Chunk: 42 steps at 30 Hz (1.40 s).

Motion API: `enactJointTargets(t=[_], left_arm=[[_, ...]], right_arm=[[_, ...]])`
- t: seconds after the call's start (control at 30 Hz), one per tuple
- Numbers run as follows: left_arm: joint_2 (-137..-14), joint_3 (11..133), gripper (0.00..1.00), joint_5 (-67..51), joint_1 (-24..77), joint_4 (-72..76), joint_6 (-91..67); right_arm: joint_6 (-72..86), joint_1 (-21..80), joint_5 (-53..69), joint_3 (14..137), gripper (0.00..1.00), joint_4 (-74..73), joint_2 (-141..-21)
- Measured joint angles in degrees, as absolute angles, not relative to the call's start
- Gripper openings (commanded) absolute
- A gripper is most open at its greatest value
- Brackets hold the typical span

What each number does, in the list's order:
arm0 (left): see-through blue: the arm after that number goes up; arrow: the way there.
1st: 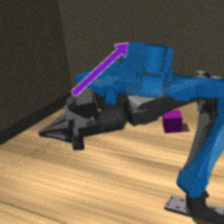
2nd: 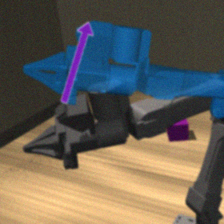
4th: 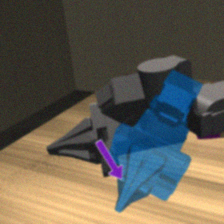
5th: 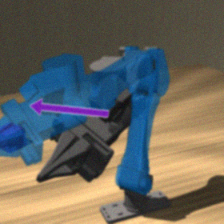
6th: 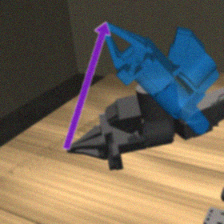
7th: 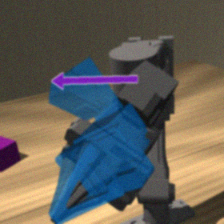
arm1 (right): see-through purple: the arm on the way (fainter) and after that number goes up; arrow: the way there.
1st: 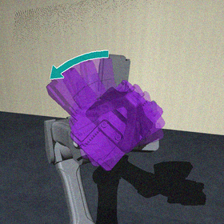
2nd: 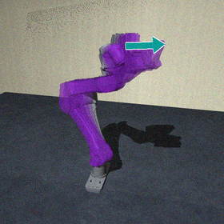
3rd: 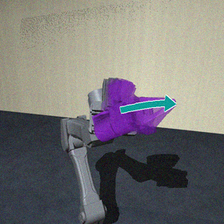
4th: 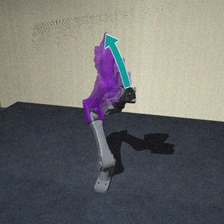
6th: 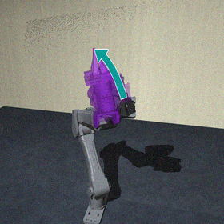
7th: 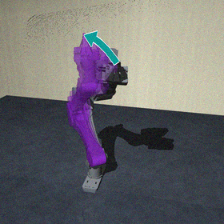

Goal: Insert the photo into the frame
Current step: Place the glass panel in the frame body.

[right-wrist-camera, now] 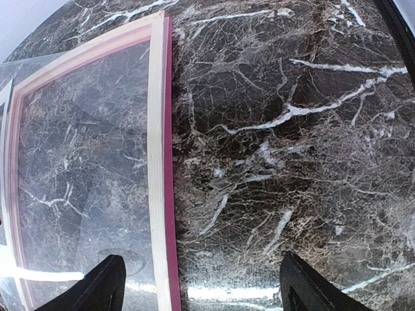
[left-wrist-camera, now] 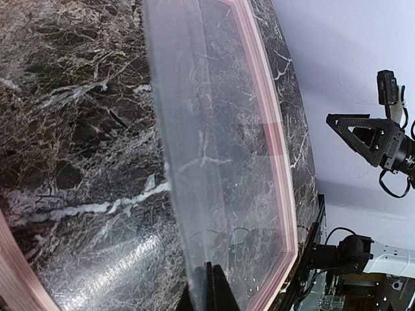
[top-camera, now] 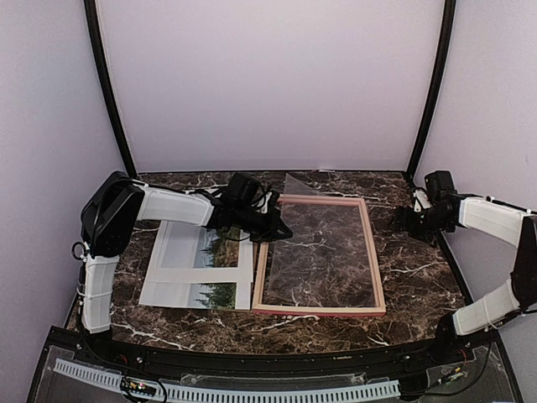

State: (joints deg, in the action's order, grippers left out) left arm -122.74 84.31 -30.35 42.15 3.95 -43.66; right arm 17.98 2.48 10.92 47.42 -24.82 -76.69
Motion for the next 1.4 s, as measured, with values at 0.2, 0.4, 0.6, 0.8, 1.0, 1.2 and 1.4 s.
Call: enactJointTargets(t=[0.2, 0.4, 0.6, 0.8, 1.0, 1.2, 1.4], left_arm=[[-122.7, 84.3, 0.0, -29.9, 42.1, 3.1, -43.6], [-122.7, 84.3, 0.0, -29.5, 42.0, 3.0, -43.5], [-122.7, 84.3, 0.0, -29.3, 42.0, 2.9, -43.5], [-122.7, 84.1, 0.0, -29.2, 42.0, 2.9, -43.5], [-122.7, 83.3, 0.0, -28.8, 42.0, 2.9, -43.6], [-122.7, 82.3, 0.0, -28.5, 42.0, 3.0, -43.8], [-122.7, 82.0, 0.0, -28.5, 41.9, 3.2, -44.0]], right_arm=[[18.0, 2.7, 10.9, 47.4, 0.83, -24.8, -76.8], [18.0, 2.8, 10.9, 47.4, 0.83, -24.5, -77.1], [18.0, 3.0, 10.9, 47.4, 0.83, -24.4, -77.3], [18.0, 3.0, 10.9, 47.4, 0.83, -24.3, -77.4], [18.0, 3.0, 10.9, 47.4, 0.83, -24.2, -77.4], [18.0, 3.0, 10.9, 47.4, 0.83, -24.0, -77.4], [18.0, 3.2, 10.9, 47.4, 0.83, -24.0, -77.5]])
